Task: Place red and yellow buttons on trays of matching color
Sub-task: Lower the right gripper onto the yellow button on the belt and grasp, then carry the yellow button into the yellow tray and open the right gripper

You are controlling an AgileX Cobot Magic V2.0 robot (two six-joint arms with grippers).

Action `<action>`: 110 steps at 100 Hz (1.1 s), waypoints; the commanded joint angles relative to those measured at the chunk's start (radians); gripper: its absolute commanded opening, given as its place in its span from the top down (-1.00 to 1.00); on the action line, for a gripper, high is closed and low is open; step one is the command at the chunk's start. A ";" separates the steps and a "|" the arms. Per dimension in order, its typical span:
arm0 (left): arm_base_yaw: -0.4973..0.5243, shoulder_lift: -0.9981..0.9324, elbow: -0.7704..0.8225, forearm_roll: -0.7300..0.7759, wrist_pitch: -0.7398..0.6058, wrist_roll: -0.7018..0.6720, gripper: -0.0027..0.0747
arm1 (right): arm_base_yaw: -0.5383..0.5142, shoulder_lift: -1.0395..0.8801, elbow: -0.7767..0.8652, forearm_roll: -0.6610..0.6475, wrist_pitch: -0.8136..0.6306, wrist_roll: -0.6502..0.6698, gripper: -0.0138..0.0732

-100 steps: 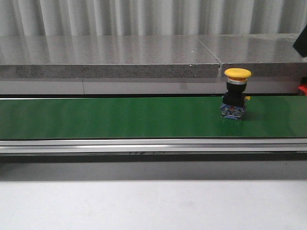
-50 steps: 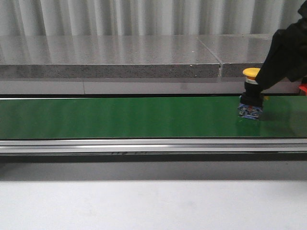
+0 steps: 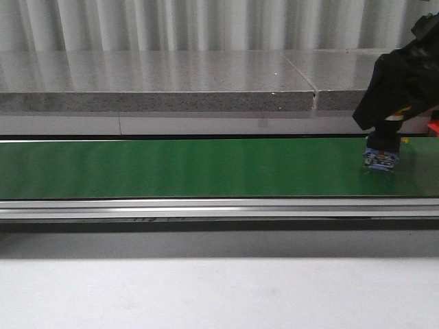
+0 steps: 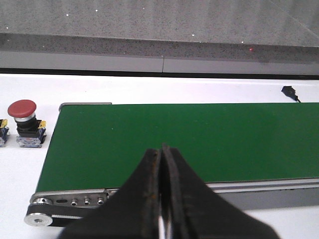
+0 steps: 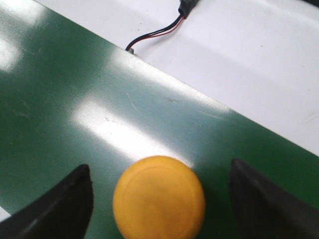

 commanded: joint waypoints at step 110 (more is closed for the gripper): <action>-0.007 0.004 -0.028 -0.015 -0.074 -0.007 0.99 | -0.611 -0.451 0.156 -0.235 0.012 0.581 0.36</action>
